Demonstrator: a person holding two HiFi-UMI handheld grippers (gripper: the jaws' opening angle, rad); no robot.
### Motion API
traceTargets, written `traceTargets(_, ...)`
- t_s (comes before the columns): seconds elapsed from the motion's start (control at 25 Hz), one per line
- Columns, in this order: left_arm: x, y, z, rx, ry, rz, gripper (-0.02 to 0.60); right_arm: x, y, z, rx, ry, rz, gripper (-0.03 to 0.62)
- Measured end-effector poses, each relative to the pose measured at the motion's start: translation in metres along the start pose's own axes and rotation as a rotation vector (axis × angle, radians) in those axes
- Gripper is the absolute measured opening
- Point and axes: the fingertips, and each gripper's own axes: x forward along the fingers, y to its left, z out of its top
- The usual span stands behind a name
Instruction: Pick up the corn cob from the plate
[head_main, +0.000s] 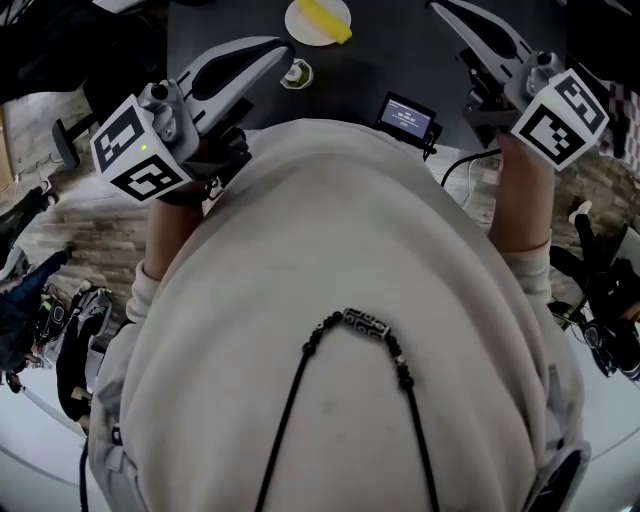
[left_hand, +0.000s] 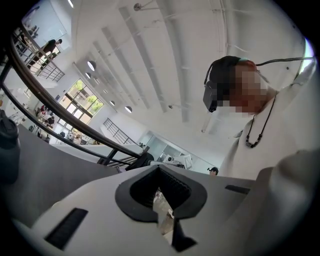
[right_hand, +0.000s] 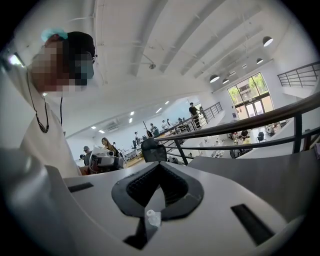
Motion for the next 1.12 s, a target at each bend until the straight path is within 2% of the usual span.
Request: traceTargets(1.12, -0.039, 0.034, -0.012, -0.104, -0.067, 0.132, 0.002, 0.079, -0.038, -0.028, -0.006, 0.204, 0.044, 0.017)
